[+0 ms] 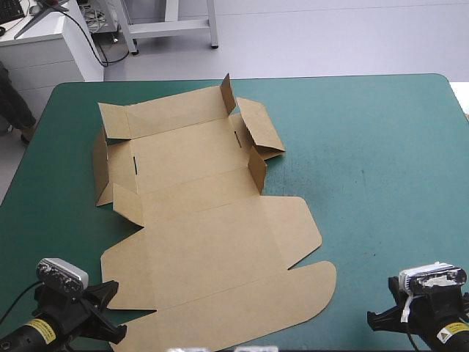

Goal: Fold the box

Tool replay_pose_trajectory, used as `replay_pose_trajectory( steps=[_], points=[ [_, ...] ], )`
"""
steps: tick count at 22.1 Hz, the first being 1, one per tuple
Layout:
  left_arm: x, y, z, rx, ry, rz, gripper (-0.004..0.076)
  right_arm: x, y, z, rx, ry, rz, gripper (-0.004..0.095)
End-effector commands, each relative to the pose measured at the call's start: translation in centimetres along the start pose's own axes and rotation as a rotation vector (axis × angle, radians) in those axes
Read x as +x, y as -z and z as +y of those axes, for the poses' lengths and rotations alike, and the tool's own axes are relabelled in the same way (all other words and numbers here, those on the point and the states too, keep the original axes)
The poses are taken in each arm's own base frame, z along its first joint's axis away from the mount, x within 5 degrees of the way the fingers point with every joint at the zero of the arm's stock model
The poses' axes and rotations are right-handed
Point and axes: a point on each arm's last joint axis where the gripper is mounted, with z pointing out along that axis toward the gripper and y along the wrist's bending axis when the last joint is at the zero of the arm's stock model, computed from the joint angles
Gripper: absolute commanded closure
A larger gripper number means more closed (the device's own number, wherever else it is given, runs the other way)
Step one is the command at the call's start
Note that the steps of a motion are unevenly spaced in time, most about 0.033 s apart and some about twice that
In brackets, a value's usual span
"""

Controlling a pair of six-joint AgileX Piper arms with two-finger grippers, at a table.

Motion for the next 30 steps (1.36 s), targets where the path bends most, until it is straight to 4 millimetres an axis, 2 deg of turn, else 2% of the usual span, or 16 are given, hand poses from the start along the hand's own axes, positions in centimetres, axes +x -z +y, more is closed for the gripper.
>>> replay_pose_trajectory(
  steps=[1, 12, 16, 18, 22, 26, 30],
  points=[
    [-1.2, 0.4, -0.1, 0.012, 0.007, -0.073, 0.0732, -1.1, 0.4, 0.0, 0.003, 0.006, -0.077, 0.0912],
    [-1.2, 0.4, -0.1, 0.012, 0.007, -0.073, 0.0732, -1.2, 0.4, 0.0, 0.003, 0.005, -0.077, 0.0912],
    [-1.2, 0.4, -0.1, 0.012, 0.007, -0.073, 0.0732, -1.9, -0.6, -0.3, -0.002, 0.023, -0.012, 0.0912],
    [-1.2, 0.4, -0.1, 0.012, 0.007, -0.073, 0.0732, -3.5, -1.0, -0.6, -0.005, 0.047, 0.008, 0.0912],
    [-1.2, 0.4, -0.1, 0.012, 0.007, -0.073, 0.0732, -10.1, -1.4, -1.6, -0.003, 0.044, 0.011, 0.0912],
    [-1.2, 0.4, -0.1, 0.012, 0.007, -0.073, 0.0732, -16.3, -3.0, -2.4, -0.034, 0.038, 0.036, 0.0912],
    [-1.2, 0.4, -0.1, 0.012, 0.007, -0.073, 0.0732, -19.9, -4.5, -2.7, -0.093, 0.036, 0.044, 0.0911]
  ],
)
